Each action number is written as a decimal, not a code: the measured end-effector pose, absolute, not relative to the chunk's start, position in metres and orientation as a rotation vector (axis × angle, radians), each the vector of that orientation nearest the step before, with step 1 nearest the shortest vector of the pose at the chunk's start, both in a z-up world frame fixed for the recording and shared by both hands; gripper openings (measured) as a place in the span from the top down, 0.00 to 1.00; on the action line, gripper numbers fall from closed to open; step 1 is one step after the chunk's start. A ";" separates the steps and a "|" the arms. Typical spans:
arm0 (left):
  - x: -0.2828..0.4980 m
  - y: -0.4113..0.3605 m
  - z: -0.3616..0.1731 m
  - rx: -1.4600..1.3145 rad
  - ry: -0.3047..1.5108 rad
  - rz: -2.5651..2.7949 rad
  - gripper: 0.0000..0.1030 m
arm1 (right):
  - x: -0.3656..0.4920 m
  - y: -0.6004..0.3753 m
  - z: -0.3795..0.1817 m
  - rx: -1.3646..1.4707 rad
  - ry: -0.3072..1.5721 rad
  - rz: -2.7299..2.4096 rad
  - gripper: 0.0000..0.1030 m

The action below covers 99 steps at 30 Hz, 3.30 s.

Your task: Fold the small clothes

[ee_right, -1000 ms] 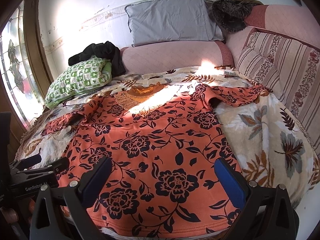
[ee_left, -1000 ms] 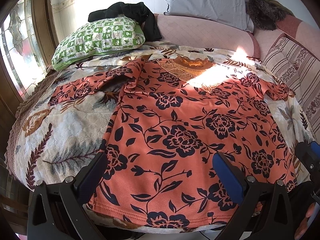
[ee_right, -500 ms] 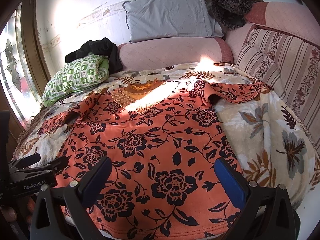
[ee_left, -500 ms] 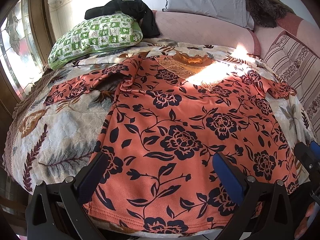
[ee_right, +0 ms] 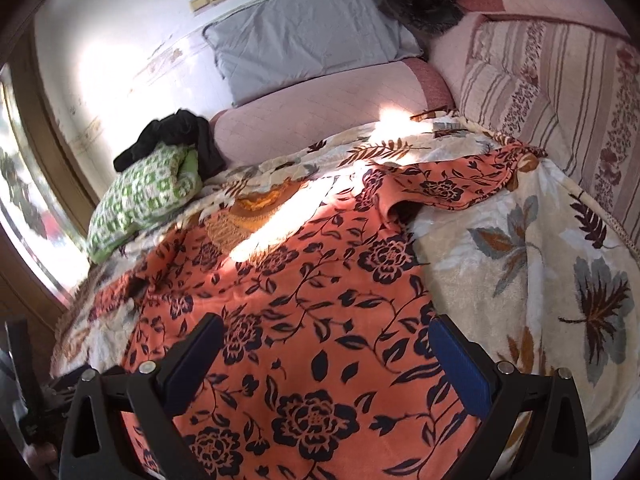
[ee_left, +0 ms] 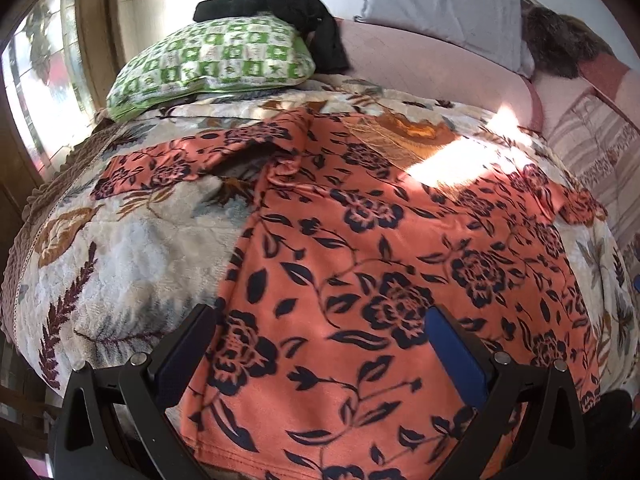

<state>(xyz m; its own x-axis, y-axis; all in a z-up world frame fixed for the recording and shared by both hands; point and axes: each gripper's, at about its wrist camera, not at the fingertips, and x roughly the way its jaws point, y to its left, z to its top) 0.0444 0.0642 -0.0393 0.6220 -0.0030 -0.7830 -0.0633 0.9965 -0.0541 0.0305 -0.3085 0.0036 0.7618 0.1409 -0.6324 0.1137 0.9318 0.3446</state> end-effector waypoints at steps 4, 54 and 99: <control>0.076 0.129 -0.048 -0.152 0.899 0.182 0.00 | 0.059 -0.396 -0.001 0.592 0.660 -0.014 0.00; 0.109 0.261 -0.117 -0.319 0.928 0.404 0.00 | 0.266 -0.097 -0.096 0.473 1.038 0.521 0.07; 0.164 0.321 -0.074 -0.844 0.732 0.085 0.00 | 0.160 -0.303 -0.135 0.707 0.890 0.388 0.05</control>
